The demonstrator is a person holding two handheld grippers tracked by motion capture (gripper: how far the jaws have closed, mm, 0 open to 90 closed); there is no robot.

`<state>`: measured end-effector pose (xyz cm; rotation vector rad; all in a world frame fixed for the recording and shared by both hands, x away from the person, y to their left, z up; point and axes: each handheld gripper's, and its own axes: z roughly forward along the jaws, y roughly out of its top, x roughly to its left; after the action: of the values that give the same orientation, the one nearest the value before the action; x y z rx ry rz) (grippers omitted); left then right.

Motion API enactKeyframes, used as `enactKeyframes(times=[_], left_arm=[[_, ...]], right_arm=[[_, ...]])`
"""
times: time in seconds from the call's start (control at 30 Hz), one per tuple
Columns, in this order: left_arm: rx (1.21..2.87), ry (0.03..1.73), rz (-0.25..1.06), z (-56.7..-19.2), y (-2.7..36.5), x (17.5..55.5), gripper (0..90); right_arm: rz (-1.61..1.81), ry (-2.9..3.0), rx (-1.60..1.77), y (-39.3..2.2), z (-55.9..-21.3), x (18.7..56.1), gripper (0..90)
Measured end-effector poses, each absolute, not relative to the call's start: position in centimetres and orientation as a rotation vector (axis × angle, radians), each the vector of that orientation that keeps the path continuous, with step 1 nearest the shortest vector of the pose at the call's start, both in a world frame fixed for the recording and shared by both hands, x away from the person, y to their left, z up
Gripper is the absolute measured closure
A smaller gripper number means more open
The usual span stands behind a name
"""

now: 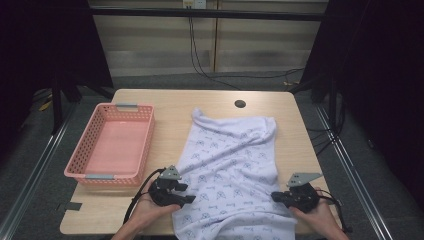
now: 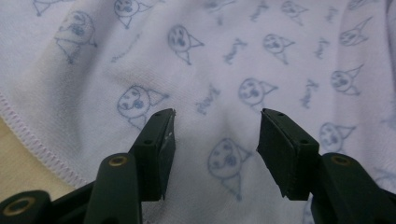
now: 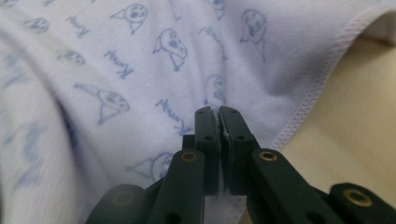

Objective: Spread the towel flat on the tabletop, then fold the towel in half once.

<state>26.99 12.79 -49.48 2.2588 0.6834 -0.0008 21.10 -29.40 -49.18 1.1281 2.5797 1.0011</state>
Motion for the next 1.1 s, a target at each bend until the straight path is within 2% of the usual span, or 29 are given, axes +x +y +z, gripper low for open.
enactKeyframes(times=[0.03,0.07,0.13,0.2,0.33,0.43,0.47,0.5,0.6,0.63,0.77,0.87,1.03,1.07,1.1], left_arm=[[2.274,0.672,0.022,-49.4,12.8,26.8,53.1],[2.287,0.664,0.022,-49.4,12.8,26.6,66.6],[2.31,0.641,0.02,-49.3,12.8,26.4,86.5],[2.345,0.602,-0.037,-49.1,13.2,25.3,87.5],[2.326,0.608,-0.134,-49.2,14.6,23.9,87.5],[2.338,0.594,-0.149,-49.1,14.6,23.6,84.7],[2.349,0.59,-0.163,-48.9,14.5,23.7,79.5],[2.329,0.599,-0.162,-48.8,14.5,23.9,72.4],[2.257,0.655,-0.136,-48.3,14.4,25.0,58.0],[2.257,0.655,-0.136,-48.3,14.4,25.0,56.4],[2.218,0.689,-0.036,-47.5,13.4,28.0,55.0],[2.213,0.716,-0.024,-47.9,12.7,29.9,55.0],[2.222,0.785,0.036,-49.1,12.8,31.2,55.4],[2.235,0.783,0.046,-49.5,13.2,31.2,55.0],[2.235,0.783,0.046,-49.5,13.2,31.2,54.9]], right_arm=[[0.982,2.595,1.139,-29.6,-49.0,20.5,87.7],[0.967,2.616,1.131,-29.7,-48.9,20.0,87.7],[0.944,2.654,1.124,-29.6,-48.7,19.3,87.8],[0.948,2.7,1.116,-29.4,-48.5,18.8,87.7],[0.963,2.761,1.1,-28.5,-48.4,17.6,88.1],[0.959,2.8,1.066,-27.9,-48.3,17.0,87.5],[0.979,2.796,1.085,-27.8,-48.2,16.9,84.3],[0.999,2.767,1.096,-27.9,-48.1,17.1,77.4],[1.154,2.594,1.161,-28.9,-47.6,18.4,69.1],[1.154,2.594,1.161,-28.9,-47.6,18.4,69.1],[1.137,2.481,1.163,-28.9,-47.0,22.4,61.0],[1.119,2.469,1.178,-28.4,-47.6,25.3,56.6],[1.028,2.492,1.141,-27.4,-49.0,26.9,57.5],[0.96,2.506,1.093,-27.2,-49.5,26.4,61.7],[0.96,2.506,1.093,-27.2,-49.5,26.4,61.7]])
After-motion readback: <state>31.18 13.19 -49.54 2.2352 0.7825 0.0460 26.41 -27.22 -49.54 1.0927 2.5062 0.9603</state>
